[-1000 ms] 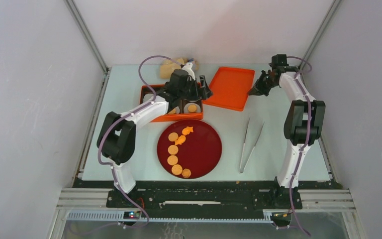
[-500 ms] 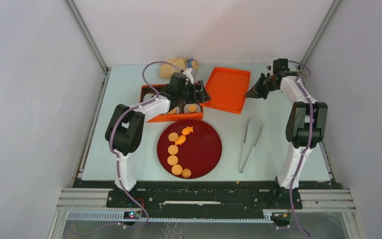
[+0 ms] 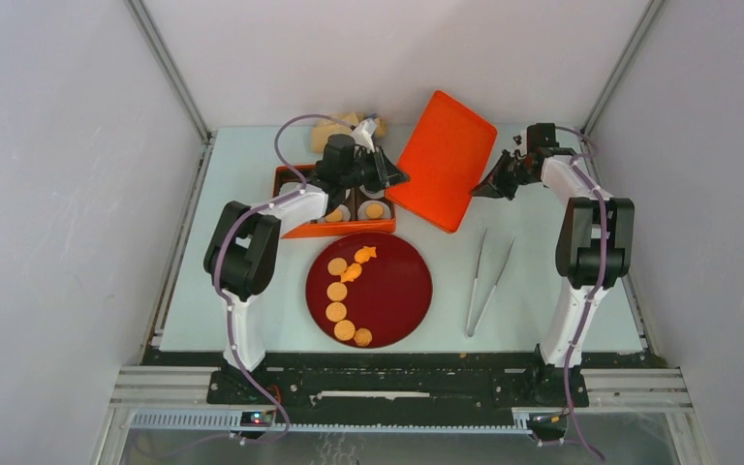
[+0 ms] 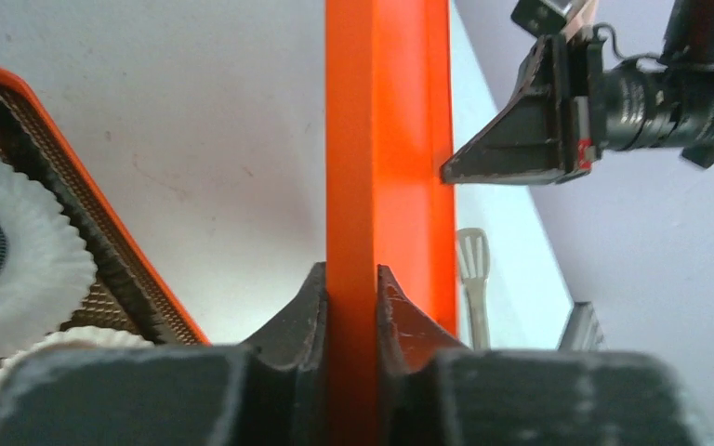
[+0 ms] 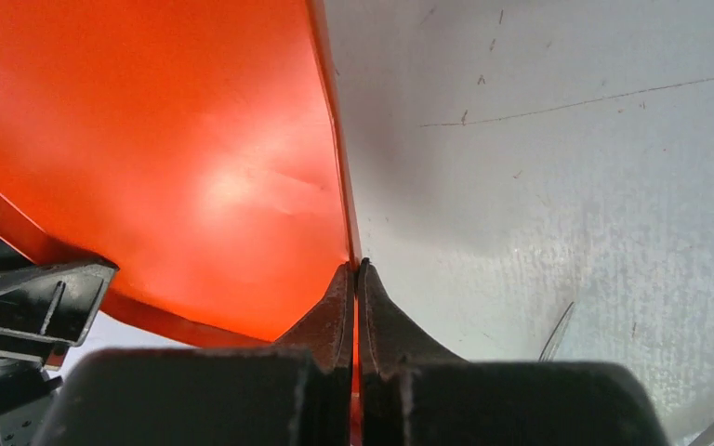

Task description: Pack the cookies

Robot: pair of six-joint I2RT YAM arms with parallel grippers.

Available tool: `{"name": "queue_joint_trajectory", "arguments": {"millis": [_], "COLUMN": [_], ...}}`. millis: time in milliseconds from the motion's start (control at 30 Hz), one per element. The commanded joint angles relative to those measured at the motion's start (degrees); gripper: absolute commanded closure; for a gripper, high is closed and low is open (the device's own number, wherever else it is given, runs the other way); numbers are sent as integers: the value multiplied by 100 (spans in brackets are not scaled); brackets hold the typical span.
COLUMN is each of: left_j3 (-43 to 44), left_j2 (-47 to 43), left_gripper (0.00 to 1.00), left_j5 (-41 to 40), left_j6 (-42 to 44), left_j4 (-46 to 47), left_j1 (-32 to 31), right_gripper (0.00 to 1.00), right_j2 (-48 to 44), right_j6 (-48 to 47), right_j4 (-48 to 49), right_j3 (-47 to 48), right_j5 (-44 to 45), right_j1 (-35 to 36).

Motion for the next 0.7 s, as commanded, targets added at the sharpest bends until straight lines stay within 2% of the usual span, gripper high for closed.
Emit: {"name": "queue_joint_trajectory", "arguments": {"millis": [0,133,167,233,267,300,333,433,567,667], "left_j3": [5,14,49,167,274,395,496,790,1369,2201], "left_j2": [12,32,24,4,2,-20,-34,-121,-102,166], "left_gripper": [100,100,100,100,100,100,100,100,100,100], "left_j5": [387,403,411,405,354,311,299,203,141,298], "left_j6": [-194,-210,-219,-199,-145,-67,-9,72,191,251], "left_j4": [284,281,249,70,-127,-381,-578,-1174,-1983,-2759], "left_j1": [-127,-118,-114,-90,-65,-37,2,133,342,530], "right_gripper": [100,100,100,90,81,76,66,51,44,36], "right_j2": [-354,-481,-579,-841,-988,-1138,-1305,-1867,-2698,-3140], "right_j6": [79,-450,-611,-977,-1157,-1330,-1480,-1806,-2363,-2944], "right_j4": [329,131,82,-115,-224,-285,-287,32,1002,1764], "right_j3": [185,357,369,392,403,371,310,-160,-1183,-1919], "right_j5": [-668,-186,196,1081,2008,2447,3272,4866,5677,6425], "right_j1": [130,463,577,891,1185,1332,1646,2308,3118,3839]}}
